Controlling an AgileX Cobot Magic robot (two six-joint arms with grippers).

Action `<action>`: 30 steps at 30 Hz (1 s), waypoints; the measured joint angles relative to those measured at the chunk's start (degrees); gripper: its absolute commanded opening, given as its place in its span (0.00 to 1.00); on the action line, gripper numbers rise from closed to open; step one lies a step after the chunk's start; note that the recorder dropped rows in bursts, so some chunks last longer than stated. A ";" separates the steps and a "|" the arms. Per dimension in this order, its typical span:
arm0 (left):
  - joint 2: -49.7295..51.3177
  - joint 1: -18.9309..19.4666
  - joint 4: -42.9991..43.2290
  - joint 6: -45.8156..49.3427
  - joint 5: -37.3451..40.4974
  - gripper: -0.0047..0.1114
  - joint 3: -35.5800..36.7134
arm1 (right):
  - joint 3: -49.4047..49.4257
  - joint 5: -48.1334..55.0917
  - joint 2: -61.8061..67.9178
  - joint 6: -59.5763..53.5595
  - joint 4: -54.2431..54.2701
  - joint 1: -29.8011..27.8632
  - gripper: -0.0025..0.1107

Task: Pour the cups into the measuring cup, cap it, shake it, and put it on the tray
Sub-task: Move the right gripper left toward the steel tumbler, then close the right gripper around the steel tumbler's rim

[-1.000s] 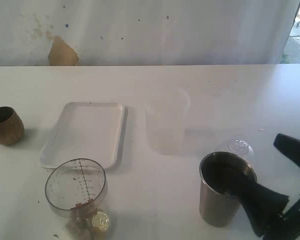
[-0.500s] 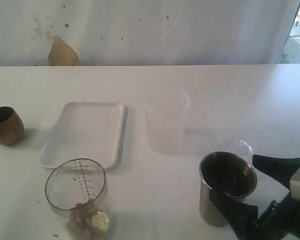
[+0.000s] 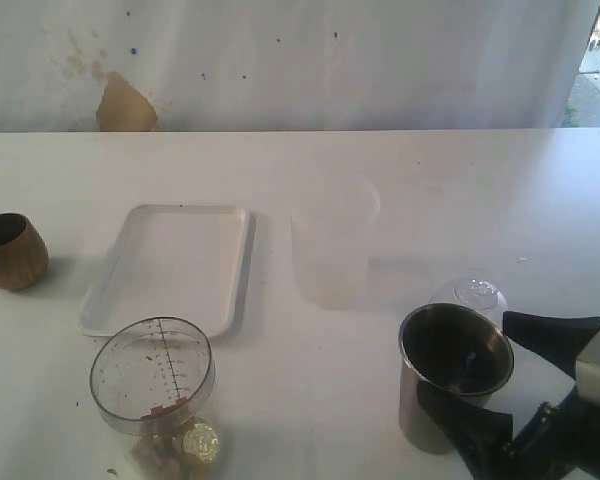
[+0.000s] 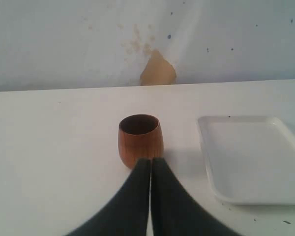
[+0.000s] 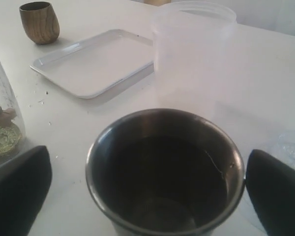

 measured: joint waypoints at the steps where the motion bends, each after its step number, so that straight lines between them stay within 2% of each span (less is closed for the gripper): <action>1: 0.00 0.00 0.00 0.00 0.00 0.05 0.00 | 0.00 0.00 0.00 0.00 -0.10 0.00 0.92; 22: 0.00 0.00 0.00 0.00 0.00 0.05 0.00 | -0.10 -5.25 8.68 -2.71 0.30 0.00 0.92; 30: 0.00 0.00 0.00 0.00 0.00 0.05 0.00 | -0.10 -4.13 8.68 -3.02 0.21 0.00 0.92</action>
